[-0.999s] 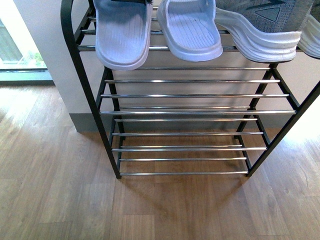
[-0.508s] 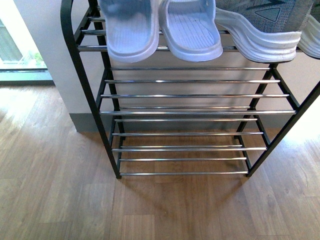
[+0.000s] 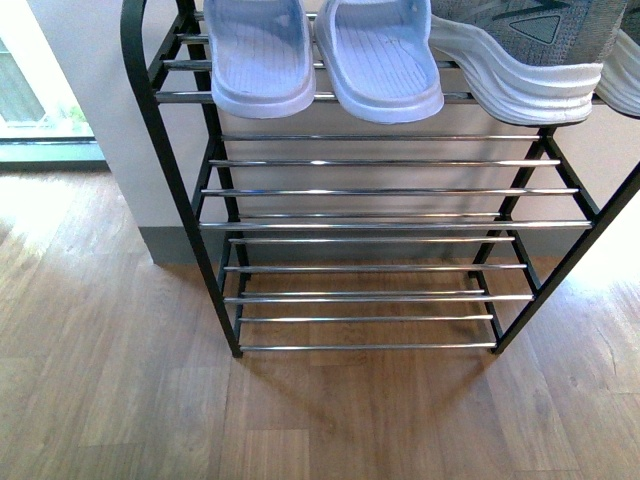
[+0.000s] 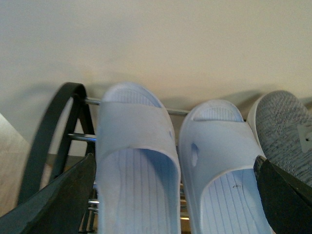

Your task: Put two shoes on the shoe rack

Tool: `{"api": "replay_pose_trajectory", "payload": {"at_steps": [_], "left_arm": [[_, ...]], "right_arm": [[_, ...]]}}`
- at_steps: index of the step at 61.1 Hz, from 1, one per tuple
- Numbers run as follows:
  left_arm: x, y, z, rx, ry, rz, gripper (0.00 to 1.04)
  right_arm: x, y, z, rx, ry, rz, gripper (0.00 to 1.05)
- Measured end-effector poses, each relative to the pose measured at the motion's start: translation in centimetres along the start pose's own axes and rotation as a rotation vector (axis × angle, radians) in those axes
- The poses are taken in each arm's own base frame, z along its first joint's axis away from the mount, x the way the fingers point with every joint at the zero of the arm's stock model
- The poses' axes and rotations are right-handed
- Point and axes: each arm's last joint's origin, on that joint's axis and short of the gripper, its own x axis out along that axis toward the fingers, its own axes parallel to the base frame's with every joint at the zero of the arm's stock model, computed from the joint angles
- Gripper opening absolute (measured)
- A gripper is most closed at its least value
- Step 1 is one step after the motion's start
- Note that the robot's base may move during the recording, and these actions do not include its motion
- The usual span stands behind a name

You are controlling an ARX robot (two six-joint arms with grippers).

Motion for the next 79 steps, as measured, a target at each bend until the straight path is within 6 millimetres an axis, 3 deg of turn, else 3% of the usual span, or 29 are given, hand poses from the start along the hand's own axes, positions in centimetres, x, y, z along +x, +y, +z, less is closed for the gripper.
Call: {"api": "replay_pose_trajectory", "payload": {"at_steps": [14,19,28,35,43,52,62,76,79], "left_arm": [[-7.0,2.4,-0.2,0.009,-0.175,0.015,0.95],[-10.7,4.2,-0.9,0.003,-0.256,0.059,0.95],[-15.5,7.5,-2.7,-0.025,-0.359,0.155,0.95],[-17.9,9.5,-4.5,-0.032,-0.366,0.189,0.95],[-18.7,10.3,-5.1,-0.042,-0.372,0.194,0.95],[-19.0,12.2,-6.7,0.120,-0.426,0.030,0.71],[-19.5,15.1,-9.4,0.195,-0.419,0.058,0.42],[-20.1,17.3,-11.9,0.212,-0.418,0.059,0.03],[-20.3,17.8,-12.4,0.213,-0.422,0.061,0.01]], "right_arm": [[0.0,0.0,0.0,0.000,0.000,0.000,0.95],[0.0,0.0,0.0,0.000,0.000,0.000,0.95],[0.0,0.0,0.0,0.000,0.000,0.000,0.95],[0.0,0.0,0.0,0.000,0.000,0.000,0.95],[0.0,0.0,0.0,0.000,0.000,0.000,0.95],[0.0,0.0,0.0,0.000,0.000,0.000,0.95],[0.0,0.0,0.0,0.000,0.000,0.000,0.95],[0.0,0.0,0.0,0.000,0.000,0.000,0.95],[0.0,0.0,0.0,0.000,0.000,0.000,0.95]]}}
